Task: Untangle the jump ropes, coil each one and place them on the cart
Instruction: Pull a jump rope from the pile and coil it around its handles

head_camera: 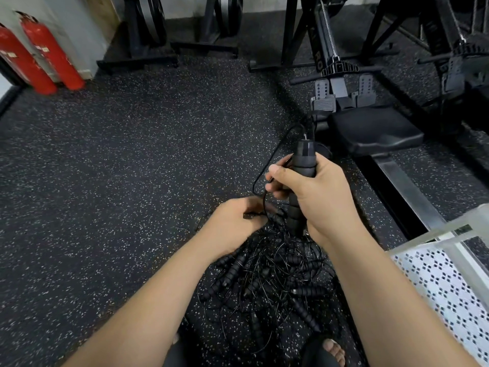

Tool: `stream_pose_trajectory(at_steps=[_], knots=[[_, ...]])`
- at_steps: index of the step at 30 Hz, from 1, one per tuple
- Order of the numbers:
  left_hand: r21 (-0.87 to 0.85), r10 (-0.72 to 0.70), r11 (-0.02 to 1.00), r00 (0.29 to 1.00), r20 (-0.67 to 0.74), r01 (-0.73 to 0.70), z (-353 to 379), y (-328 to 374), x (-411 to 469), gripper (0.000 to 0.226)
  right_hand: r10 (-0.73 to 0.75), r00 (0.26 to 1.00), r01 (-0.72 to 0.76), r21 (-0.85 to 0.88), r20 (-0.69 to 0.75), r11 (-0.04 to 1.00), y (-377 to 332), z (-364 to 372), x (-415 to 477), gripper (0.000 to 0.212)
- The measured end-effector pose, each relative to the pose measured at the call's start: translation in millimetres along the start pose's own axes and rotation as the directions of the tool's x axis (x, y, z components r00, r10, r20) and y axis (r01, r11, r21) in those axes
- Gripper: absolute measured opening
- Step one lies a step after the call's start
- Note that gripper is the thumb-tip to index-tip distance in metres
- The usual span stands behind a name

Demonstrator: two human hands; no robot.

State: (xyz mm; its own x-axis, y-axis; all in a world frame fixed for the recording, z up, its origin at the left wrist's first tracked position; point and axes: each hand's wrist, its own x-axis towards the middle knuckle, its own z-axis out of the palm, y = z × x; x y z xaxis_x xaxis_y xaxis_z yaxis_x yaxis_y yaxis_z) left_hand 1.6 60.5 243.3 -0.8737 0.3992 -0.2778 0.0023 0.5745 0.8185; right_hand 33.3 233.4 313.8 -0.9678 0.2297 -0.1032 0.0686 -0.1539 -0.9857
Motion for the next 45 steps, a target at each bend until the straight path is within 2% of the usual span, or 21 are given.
stream_pose_trajectory(at_steps=[4,8,11,13,15,19,24,25,28,32,35,39,42,45], knots=[[0.108,0.056,0.993,0.998,-0.032,-0.052,2,1,-2,0.014,-0.002,0.998,0.009,0.128,-0.057,0.992,-5,-5,3,0.019],[0.25,0.186,0.959,0.965,-0.184,-0.137,1,-1,-3,0.009,0.006,0.995,0.015,0.216,-0.095,0.976,-7,-7,6,0.016],[0.296,0.226,0.944,0.941,-0.253,-0.147,-2,6,-6,0.011,0.033,0.999,-0.029,0.225,-0.016,0.974,-9,-7,5,0.023],[0.307,0.273,0.933,0.925,-0.264,-0.187,-4,13,-9,0.011,0.09,0.994,-0.096,0.107,0.061,0.99,-5,-4,2,0.03],[0.298,0.313,0.925,0.917,-0.246,-0.236,-8,19,-13,0.013,0.12,0.988,-0.116,-0.055,0.092,0.992,3,1,-1,0.026],[0.254,0.308,0.935,0.922,-0.233,-0.248,-12,22,-18,0.02,0.069,0.997,-0.057,-0.267,0.036,0.962,16,4,2,0.008],[0.206,0.275,0.951,0.939,-0.207,-0.233,-17,15,-14,0.035,0.023,0.994,0.021,-0.407,0.103,0.913,18,5,0,0.009],[0.212,0.272,0.95,0.941,-0.2,-0.23,-18,13,-13,0.032,0.012,0.992,0.045,-0.444,0.124,0.895,18,4,-1,0.01],[0.235,0.261,0.948,0.945,-0.195,-0.214,-18,10,-12,0.005,0.006,0.984,0.085,-0.499,0.178,0.862,13,1,-1,0.012],[0.294,0.276,0.932,0.942,-0.19,-0.214,-18,7,-10,0.008,0.007,0.988,0.038,-0.283,0.155,0.958,-3,-1,-4,0.01],[0.298,0.196,0.943,0.973,-0.125,-0.152,-17,2,-6,0.007,-0.003,0.996,0.005,-0.026,0.089,1.0,-21,-5,-5,0.014],[0.209,0.096,0.975,0.991,-0.09,-0.075,-22,2,-11,0.017,-0.052,0.994,0.073,0.242,-0.092,0.967,-36,-19,1,0.018],[0.145,0.084,0.987,0.992,-0.092,-0.071,-29,7,-14,0.023,-0.029,0.978,0.103,0.355,-0.209,0.929,-33,-30,6,0.015],[0.161,0.121,0.982,0.986,-0.118,-0.101,-28,9,-14,0.027,0.041,0.977,0.048,0.403,-0.208,0.914,-23,-34,12,0.015]])
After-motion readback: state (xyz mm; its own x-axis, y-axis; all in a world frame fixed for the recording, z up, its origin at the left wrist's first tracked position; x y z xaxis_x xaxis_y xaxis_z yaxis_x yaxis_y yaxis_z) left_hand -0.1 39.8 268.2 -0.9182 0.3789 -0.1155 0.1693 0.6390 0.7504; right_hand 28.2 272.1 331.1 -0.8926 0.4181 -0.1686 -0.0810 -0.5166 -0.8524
